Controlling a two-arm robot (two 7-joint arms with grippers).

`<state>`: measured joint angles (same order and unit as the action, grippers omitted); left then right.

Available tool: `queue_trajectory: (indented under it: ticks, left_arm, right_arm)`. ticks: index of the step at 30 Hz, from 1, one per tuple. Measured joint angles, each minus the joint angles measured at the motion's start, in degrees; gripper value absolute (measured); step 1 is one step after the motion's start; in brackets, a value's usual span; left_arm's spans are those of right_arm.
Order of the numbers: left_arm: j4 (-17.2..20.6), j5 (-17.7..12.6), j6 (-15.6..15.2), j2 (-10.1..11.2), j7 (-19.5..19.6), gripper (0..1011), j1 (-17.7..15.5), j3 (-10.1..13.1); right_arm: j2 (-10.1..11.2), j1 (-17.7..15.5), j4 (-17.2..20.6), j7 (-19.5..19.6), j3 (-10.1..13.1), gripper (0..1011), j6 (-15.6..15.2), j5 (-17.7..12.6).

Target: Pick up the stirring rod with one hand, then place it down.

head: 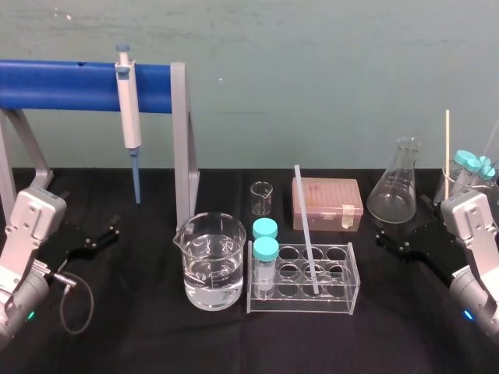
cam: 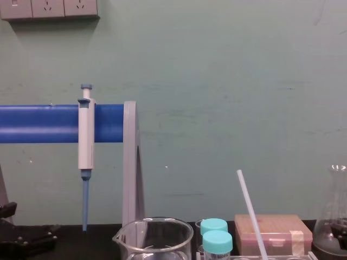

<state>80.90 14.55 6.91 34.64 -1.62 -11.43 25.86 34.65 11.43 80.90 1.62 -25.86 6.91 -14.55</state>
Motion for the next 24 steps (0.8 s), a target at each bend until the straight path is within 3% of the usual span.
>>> queue_trajectory:
  ticks: [24]
  left_arm:
    - [0.0,0.0,0.0,0.0,0.0,1000,0.0,0.0]
  right_arm:
    - [0.0,0.0,0.0,0.0,0.0,1003,0.0,0.0]
